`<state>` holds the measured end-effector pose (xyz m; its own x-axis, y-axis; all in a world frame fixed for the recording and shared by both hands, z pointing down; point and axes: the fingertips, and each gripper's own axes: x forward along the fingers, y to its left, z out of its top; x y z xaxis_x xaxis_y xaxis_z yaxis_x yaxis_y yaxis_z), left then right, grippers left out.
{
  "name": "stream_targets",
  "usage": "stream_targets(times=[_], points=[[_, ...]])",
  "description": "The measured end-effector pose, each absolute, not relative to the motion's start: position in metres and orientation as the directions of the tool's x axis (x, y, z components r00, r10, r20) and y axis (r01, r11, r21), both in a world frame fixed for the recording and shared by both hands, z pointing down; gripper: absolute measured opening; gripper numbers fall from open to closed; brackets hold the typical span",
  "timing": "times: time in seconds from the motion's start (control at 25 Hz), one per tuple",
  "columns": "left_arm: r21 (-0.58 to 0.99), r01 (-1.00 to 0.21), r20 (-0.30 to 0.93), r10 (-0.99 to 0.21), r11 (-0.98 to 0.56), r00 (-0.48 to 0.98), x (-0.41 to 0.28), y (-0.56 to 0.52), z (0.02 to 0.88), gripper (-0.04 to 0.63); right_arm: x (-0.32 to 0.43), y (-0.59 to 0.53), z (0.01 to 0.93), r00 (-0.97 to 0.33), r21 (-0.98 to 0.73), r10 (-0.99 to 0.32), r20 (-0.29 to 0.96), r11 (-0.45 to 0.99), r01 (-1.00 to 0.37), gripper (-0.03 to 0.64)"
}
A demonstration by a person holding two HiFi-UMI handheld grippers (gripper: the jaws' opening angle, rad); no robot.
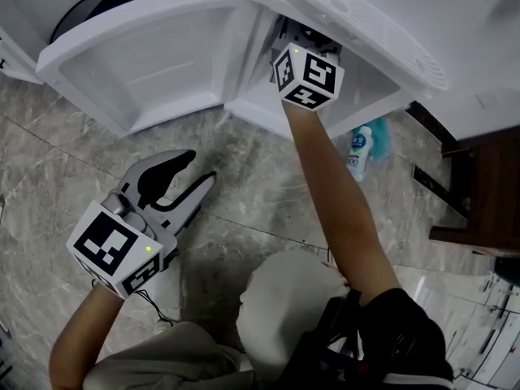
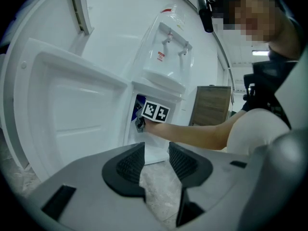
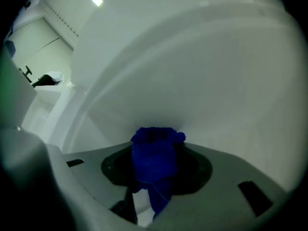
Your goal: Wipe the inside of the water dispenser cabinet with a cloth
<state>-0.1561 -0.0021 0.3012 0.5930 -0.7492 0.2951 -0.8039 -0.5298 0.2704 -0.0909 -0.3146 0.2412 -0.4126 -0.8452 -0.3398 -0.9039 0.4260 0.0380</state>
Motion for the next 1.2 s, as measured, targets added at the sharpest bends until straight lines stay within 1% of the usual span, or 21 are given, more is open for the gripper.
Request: stream_targets(times=[0.24,0.36,0.56,0.76,0.92,1.08,1.2], points=[[0.266,-0.795,0.278,-0.746,-0.546,0.605,-0.15,0.0,0.294,0.167,-0.088,-0.36,0.244,-0.391,0.131,-0.882,-0.264,0.368,-0.92,0.144],[0.267,-0.791,0.278,-0.743,-0.55,0.61,-0.149,0.001,0.294,0.167,-0.091,-0.354,0.244,-0.406,0.138,-0.877,-0.256,0.383,-0.913,0.144],[0.267,-0.796,0.28,-0.746,-0.544,0.604,-0.151,0.002,0.294,0.167,-0.091,-0.329,0.243,-0.425,0.126,-0.861,-0.28,0.406,-0.905,0.144],[0.277,-0.792,0.288,-0.739,-0.544,0.608,-0.151,0.005,0.299,0.167,-0.09,-0.348,0.244,-0.405,0.119,-0.881,-0.246,0.387,-0.914,0.144],[0.279,-0.783,0.29,-0.728,-0.556,0.621,-0.149,0.007,0.299,0.167,-0.089,-0.36,0.242,-0.377,0.162,-0.896,-0.236,0.347,-0.924,0.144],[0.237,-0.81,0.299,-0.752,-0.537,0.587,-0.155,0.004,0.299,0.167,-0.091,-0.342,0.245,-0.418,0.135,-0.883,-0.213,0.397,-0.908,0.144],[0.225,-0.826,0.293,-0.772,-0.517,0.564,-0.159,0.0,0.295,0.167,-0.095,-0.307,0.244,-0.511,0.152,-0.835,-0.203,0.488,-0.859,0.144]])
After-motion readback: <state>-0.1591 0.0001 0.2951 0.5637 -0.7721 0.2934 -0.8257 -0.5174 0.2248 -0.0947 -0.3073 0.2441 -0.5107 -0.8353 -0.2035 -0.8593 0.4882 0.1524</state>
